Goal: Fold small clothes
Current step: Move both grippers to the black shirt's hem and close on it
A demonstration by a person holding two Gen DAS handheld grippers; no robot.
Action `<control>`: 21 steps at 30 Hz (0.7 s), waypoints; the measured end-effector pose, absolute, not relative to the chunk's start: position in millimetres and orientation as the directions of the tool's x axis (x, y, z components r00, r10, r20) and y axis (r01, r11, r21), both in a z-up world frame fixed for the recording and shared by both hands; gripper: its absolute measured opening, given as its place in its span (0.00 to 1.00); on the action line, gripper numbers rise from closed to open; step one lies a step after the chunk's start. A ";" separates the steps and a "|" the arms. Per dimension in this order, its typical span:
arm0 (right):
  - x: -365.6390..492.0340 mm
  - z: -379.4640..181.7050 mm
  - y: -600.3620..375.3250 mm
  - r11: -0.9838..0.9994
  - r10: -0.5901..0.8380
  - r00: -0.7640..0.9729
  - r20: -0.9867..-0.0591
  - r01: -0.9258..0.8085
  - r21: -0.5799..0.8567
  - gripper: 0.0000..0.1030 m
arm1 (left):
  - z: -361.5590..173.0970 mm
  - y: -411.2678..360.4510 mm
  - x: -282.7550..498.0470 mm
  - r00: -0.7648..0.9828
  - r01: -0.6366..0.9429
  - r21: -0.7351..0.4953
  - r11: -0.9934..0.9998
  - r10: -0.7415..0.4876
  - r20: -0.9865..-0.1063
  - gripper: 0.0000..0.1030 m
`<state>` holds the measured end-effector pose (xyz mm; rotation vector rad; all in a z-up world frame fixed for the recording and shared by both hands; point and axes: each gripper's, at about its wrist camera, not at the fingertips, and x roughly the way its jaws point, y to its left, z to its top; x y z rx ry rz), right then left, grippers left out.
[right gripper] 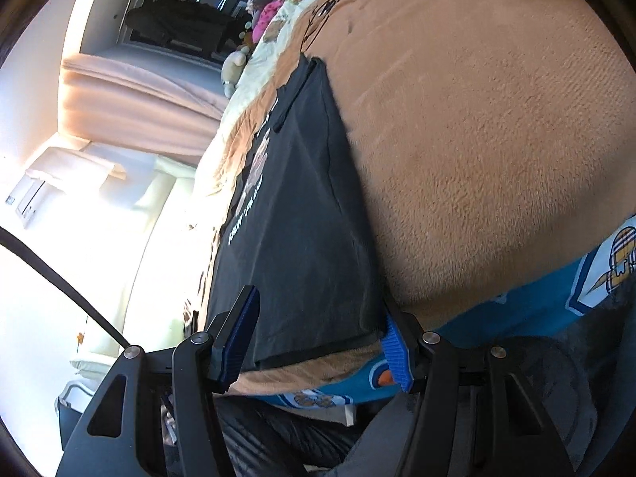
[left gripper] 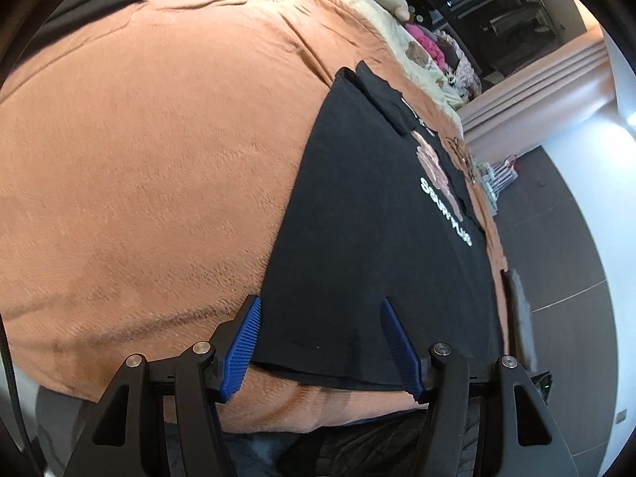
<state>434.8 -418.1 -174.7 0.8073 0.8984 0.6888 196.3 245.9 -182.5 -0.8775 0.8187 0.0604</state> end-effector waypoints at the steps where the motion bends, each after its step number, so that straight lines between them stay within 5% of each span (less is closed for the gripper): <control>1: 431.6 -173.6 -417.2 0.529 0.788 0.466 -0.403 -0.177 0.830 0.54 | -182.6 246.3 195.6 0.705 -0.363 -0.667 0.650 -0.276 -0.653 0.61; 17: 408.7 -147.6 -377.5 0.567 0.725 0.554 -0.409 -0.144 0.811 0.30 | -189.8 239.8 193.1 0.777 -0.275 -0.825 0.493 -0.391 -0.493 0.60; 21: 406.7 -156.9 -373.9 0.616 0.697 0.541 -0.471 -0.115 0.779 0.30 | -187.9 237.2 201.1 0.760 -0.317 -0.777 0.543 -0.344 -0.551 0.53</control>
